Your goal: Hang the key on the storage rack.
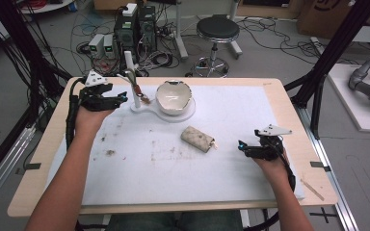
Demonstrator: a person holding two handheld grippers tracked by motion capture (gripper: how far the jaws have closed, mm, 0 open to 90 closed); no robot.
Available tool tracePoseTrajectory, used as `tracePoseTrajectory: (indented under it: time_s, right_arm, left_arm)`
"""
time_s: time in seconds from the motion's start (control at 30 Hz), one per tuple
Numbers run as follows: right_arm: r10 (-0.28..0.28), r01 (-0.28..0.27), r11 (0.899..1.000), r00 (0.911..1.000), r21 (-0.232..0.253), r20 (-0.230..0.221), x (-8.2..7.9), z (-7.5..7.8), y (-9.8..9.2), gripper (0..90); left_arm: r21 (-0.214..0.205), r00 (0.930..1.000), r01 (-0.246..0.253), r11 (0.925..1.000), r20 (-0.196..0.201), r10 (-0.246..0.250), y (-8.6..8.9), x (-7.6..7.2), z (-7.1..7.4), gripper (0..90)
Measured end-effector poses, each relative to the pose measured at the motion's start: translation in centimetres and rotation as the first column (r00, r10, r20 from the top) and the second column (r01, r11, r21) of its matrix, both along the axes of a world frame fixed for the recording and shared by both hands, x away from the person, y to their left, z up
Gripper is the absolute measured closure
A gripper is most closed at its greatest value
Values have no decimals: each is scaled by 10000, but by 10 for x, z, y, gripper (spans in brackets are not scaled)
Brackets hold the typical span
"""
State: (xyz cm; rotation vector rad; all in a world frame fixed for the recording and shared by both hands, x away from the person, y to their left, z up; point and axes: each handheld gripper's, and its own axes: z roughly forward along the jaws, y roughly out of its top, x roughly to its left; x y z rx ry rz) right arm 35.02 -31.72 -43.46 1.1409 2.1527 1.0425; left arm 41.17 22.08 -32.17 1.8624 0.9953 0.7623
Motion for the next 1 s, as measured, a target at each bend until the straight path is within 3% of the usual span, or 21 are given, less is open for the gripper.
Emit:
tracePoseTrajectory:
  time_s: [0.1,0.23,0.53,0.87,1.0]
  right_arm:
    - [6,-6,10000,10000,39,-14,0,0,0,184]
    - [30,-30,9999,10000,161,5,-1,2,0,184]
    - [78,-78,9999,10000,77,24,-1,1,0,184]
    - [143,-143,9999,9999,97,69,-2,2,1,184]
    - [169,-170,9998,9998,95,102,-2,2,1,184]
  left_arm:
    - [-155,9999,110,9998,79,-109,-1,-7,-2,348]
    - [-187,9996,259,9995,-113,-261,-3,-15,-12,279]
    - [-443,9971,743,9962,-146,-750,-8,-26,-21,260]
    - [-936,9853,1643,9820,-321,-1679,-9,-54,-45,251]
    - [-1098,9837,1716,9790,-344,-1763,-9,-64,-54,232]
